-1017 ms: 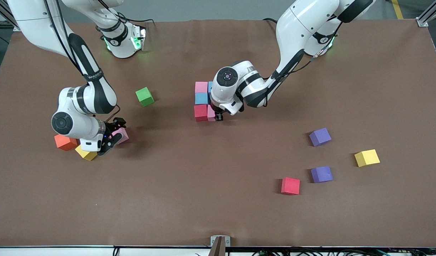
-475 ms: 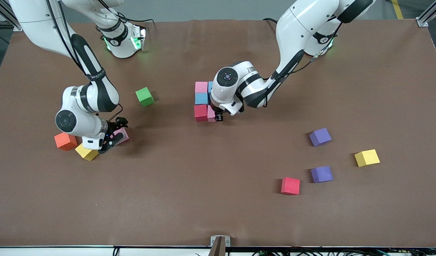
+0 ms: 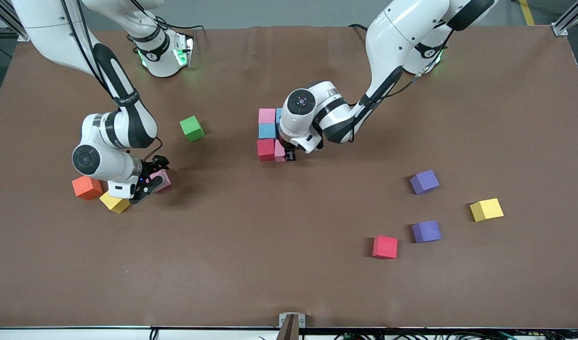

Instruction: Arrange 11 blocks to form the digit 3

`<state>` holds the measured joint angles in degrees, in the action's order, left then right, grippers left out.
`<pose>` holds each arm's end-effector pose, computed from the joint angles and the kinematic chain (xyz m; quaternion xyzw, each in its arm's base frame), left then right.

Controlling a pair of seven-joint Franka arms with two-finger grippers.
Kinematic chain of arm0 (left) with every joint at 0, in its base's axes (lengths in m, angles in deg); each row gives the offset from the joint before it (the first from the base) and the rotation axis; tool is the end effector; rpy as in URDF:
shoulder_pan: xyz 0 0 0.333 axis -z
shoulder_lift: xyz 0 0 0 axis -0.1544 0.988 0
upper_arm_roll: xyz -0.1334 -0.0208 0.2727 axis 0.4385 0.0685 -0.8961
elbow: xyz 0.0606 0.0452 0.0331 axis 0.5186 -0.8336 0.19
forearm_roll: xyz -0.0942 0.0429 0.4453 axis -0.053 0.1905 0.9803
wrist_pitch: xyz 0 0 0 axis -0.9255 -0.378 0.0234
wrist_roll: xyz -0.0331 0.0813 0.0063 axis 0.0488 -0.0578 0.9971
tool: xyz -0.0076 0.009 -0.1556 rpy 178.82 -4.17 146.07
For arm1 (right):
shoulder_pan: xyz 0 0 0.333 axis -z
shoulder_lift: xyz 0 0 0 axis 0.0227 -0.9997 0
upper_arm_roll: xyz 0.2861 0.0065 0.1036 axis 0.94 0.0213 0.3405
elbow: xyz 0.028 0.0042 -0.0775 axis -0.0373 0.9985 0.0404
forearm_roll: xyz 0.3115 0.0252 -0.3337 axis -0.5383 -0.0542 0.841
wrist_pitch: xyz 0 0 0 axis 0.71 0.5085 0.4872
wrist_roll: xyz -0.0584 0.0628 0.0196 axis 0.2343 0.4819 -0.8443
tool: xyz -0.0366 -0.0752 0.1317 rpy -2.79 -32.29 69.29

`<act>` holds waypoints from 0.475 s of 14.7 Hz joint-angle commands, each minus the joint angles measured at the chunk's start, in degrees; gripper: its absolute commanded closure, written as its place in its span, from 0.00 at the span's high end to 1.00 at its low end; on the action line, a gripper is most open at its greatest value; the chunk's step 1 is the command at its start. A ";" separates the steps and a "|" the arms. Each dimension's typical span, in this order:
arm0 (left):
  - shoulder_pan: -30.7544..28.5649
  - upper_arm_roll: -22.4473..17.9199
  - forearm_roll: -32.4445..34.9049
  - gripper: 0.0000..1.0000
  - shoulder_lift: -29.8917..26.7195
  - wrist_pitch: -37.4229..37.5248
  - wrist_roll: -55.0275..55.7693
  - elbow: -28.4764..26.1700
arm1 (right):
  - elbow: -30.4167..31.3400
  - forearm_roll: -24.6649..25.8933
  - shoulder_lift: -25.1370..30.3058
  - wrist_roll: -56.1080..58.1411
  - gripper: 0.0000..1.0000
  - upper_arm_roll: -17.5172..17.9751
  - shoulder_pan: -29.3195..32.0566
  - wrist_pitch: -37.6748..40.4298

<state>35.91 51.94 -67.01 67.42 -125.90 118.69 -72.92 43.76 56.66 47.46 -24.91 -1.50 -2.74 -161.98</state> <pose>0.4308 -0.5690 0.1006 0.6739 0.7343 -0.0772 0.0279 0.5772 0.0547 0.0981 -0.9383 -0.3288 0.0953 0.0500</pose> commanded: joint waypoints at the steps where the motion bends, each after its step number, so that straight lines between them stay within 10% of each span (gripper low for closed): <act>1: 0.40 -0.13 1.18 0.32 0.24 -0.94 1.34 0.20 | 2.40 -0.07 2.42 -0.76 0.83 -0.27 -0.45 -0.63; 7: 0.40 -0.13 1.09 0.52 0.24 -1.56 1.25 0.20 | 2.31 0.20 2.42 -0.41 0.43 -0.27 -0.45 -0.63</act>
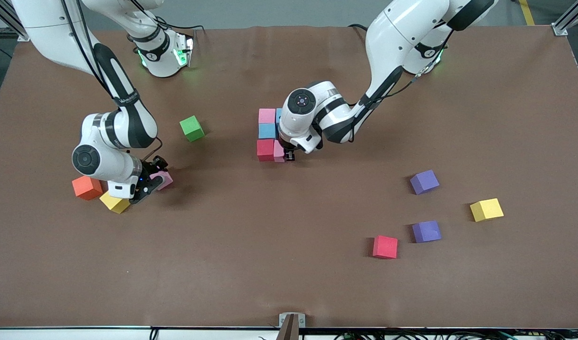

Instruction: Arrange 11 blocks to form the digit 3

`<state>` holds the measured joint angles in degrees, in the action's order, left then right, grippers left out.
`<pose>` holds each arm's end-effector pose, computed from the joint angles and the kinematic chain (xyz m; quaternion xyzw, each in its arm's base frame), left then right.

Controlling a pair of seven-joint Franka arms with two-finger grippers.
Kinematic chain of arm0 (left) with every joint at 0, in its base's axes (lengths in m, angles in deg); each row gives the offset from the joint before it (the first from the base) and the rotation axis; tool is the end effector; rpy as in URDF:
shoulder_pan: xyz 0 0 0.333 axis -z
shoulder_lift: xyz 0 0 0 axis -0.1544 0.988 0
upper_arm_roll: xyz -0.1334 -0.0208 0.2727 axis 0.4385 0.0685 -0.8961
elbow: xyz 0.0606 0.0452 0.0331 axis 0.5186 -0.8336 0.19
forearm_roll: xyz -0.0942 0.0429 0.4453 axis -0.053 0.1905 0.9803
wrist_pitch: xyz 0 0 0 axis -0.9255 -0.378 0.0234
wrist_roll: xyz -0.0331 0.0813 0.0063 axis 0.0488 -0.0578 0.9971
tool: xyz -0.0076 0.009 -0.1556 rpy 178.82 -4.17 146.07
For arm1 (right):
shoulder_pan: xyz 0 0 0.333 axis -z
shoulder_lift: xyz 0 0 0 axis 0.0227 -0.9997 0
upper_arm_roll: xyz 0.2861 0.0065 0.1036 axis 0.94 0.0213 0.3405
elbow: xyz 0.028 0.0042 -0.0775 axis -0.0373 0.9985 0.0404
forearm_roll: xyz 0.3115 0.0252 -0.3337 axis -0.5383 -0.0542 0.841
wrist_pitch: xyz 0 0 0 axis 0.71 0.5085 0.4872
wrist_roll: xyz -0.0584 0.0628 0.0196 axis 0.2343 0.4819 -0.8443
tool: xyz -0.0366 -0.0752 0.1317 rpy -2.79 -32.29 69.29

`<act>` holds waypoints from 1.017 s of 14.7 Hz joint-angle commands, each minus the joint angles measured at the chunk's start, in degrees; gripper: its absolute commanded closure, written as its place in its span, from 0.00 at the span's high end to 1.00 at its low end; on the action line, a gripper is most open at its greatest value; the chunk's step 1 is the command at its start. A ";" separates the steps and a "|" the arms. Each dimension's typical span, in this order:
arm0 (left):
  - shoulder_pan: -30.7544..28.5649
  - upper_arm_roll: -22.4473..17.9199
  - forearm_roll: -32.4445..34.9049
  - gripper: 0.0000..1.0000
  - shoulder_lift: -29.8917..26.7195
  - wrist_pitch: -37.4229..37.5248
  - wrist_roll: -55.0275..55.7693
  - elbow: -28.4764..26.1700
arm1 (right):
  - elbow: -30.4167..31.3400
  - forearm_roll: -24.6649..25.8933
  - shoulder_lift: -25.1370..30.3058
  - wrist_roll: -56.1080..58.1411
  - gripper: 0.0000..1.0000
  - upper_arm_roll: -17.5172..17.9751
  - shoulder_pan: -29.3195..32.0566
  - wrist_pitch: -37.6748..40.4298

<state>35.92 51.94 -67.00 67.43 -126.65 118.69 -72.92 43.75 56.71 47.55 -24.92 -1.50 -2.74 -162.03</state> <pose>0.4319 -0.5706 0.1018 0.6734 0.7343 -0.0789 0.0341 0.5778 0.0547 0.0991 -0.9383 -0.3290 0.0941 0.0493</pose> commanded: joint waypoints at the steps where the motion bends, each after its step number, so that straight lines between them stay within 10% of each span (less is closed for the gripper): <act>1: 0.38 -0.21 1.18 0.74 0.23 -0.80 1.17 0.20 | 2.14 0.24 2.33 -0.31 0.36 -0.26 -0.45 -0.57; 2: 0.38 -0.13 1.26 1.00 0.23 -0.80 0.91 0.20 | 2.06 0.24 2.42 -0.22 0.32 -0.26 -0.45 -0.49; 9: 0.21 0.14 1.26 1.00 -2.14 1.12 0.99 -0.06 | -3.73 -0.55 2.60 -4.25 0.26 -0.09 -0.88 0.56; 15: -2.07 0.14 1.26 1.00 -9.26 7.36 -3.38 0.20 | -15.15 -7.90 0.59 -29.01 0.26 -0.08 -8.69 7.24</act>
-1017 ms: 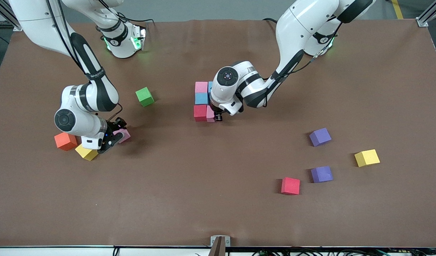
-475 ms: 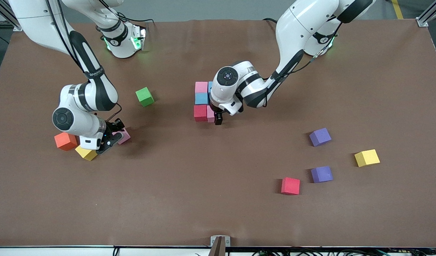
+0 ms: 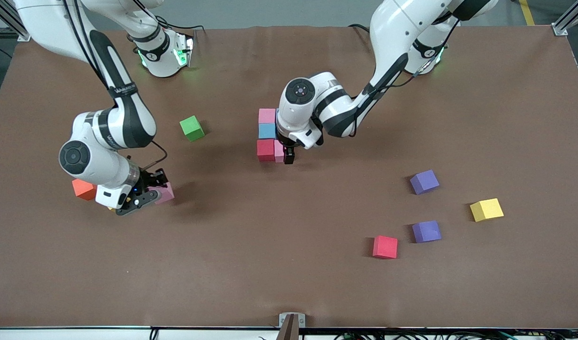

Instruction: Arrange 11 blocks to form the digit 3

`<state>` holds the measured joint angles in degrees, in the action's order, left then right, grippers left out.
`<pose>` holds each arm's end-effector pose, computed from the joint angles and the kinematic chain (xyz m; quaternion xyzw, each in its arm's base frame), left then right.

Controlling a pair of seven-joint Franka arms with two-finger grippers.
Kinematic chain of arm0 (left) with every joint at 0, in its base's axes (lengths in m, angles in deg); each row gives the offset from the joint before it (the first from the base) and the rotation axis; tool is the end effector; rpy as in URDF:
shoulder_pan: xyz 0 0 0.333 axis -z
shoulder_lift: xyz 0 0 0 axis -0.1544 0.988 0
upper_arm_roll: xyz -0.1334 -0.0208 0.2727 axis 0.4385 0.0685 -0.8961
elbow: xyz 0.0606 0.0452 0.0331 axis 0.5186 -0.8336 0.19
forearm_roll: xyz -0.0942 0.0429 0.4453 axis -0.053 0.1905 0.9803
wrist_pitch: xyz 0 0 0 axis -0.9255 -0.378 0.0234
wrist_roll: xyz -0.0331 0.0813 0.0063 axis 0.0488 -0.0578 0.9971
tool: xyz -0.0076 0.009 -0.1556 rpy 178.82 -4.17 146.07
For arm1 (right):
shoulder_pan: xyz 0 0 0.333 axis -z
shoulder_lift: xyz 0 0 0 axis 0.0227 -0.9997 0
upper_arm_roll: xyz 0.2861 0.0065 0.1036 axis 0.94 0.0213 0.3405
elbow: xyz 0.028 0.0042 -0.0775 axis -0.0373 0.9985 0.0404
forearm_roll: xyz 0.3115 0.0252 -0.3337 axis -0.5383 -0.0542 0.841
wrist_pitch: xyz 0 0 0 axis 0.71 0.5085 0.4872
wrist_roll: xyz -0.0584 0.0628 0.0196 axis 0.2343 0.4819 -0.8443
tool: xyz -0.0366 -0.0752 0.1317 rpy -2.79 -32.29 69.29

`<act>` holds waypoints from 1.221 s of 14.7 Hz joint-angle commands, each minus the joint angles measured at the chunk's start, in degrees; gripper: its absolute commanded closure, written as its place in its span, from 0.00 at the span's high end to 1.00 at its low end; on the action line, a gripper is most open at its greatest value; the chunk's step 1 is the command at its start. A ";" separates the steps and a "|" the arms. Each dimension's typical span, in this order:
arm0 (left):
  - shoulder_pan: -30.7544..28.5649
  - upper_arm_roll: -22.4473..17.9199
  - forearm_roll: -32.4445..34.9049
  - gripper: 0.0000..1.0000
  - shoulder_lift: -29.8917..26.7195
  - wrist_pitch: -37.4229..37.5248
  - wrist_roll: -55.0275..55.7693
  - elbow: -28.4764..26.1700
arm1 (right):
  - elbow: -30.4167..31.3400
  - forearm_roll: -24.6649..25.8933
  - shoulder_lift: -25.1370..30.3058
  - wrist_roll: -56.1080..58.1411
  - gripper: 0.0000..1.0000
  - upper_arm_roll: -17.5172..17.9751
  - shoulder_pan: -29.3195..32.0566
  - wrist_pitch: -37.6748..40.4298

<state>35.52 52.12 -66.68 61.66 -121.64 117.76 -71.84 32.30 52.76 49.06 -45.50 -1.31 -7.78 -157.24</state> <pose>0.4517 -0.5717 0.1676 0.6828 0.7269 -0.0531 0.0510 0.6473 0.1262 0.1967 -0.9811 -0.1834 0.0303 0.0540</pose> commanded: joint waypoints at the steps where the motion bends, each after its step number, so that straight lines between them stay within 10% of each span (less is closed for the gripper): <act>1: -3.42 -0.05 0.94 1.00 -3.67 2.79 -5.34 -0.62 | -5.55 -5.54 -1.98 -13.52 0.26 -0.27 -5.32 3.15; 10: -21.35 -0.58 0.42 1.00 2.20 8.33 -35.31 15.01 | -22.78 -6.79 -15.69 -48.26 0.27 -0.01 -19.47 4.38; 18: -24.97 -6.46 0.15 1.00 12.75 8.33 -54.13 25.74 | -23.50 -7.85 -18.69 -46.54 0.29 0.60 -23.44 6.41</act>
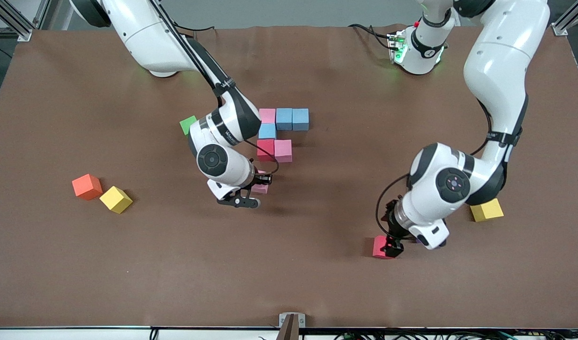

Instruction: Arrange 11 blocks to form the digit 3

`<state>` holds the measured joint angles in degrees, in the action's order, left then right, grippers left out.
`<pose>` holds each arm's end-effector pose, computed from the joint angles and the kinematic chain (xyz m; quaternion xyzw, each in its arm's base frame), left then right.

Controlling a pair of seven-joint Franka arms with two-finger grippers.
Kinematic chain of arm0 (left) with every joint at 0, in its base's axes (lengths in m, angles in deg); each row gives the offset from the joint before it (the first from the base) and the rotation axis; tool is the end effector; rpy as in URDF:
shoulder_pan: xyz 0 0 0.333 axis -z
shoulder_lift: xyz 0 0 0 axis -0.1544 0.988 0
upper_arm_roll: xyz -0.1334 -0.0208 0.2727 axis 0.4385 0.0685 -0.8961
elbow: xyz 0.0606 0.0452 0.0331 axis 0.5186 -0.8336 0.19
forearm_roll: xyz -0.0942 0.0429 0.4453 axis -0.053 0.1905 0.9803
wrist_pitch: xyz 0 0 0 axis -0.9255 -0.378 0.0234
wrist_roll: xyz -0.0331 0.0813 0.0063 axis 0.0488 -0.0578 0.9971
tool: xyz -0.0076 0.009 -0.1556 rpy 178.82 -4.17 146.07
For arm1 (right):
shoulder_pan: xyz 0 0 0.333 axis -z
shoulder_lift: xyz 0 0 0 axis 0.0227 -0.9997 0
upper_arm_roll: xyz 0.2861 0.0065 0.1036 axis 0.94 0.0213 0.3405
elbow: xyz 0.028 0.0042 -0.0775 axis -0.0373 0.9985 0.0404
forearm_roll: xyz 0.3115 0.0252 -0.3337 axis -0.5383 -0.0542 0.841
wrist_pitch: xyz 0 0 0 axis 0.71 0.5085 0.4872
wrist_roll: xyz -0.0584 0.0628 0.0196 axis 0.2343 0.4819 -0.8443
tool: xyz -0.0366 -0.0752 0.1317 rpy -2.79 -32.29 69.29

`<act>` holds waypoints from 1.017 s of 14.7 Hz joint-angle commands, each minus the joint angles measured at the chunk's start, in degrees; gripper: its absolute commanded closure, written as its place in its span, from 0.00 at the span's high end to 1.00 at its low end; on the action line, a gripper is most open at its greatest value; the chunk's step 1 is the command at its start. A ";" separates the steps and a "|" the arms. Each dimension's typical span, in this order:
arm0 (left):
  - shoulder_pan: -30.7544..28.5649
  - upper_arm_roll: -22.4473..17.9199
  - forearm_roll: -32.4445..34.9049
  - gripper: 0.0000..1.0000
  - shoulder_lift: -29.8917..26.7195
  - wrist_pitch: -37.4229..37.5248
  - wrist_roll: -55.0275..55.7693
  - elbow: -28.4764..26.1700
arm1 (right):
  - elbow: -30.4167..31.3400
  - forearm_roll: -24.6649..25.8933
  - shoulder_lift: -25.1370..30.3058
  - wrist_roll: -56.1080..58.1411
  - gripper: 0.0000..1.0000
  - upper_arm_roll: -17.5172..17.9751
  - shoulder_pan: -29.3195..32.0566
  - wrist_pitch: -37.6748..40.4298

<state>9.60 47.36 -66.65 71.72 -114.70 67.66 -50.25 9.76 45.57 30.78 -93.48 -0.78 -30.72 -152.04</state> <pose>0.7709 -0.2507 0.2019 0.7731 0.6269 0.0172 0.0947 0.6083 0.4297 0.1564 -0.9908 0.0622 0.0959 0.0725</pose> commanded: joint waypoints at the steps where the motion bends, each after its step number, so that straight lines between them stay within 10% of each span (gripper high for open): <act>1: 0.86 -1.96 0.12 1.00 3.92 1.39 -5.00 5.29 | -0.69 -0.75 -0.58 4.94 0.29 0.07 -0.77 1.21; 15: 1.12 -3.28 -0.06 1.00 10.88 -5.37 -5.45 6.71 | 5.54 -0.93 0.20 8.40 0.29 1.21 -1.74 -3.88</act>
<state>10.11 44.56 -66.65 80.91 -118.73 62.67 -45.32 12.76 45.57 30.02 -85.26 0.10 -32.28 -153.64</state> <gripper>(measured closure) 0.000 0.507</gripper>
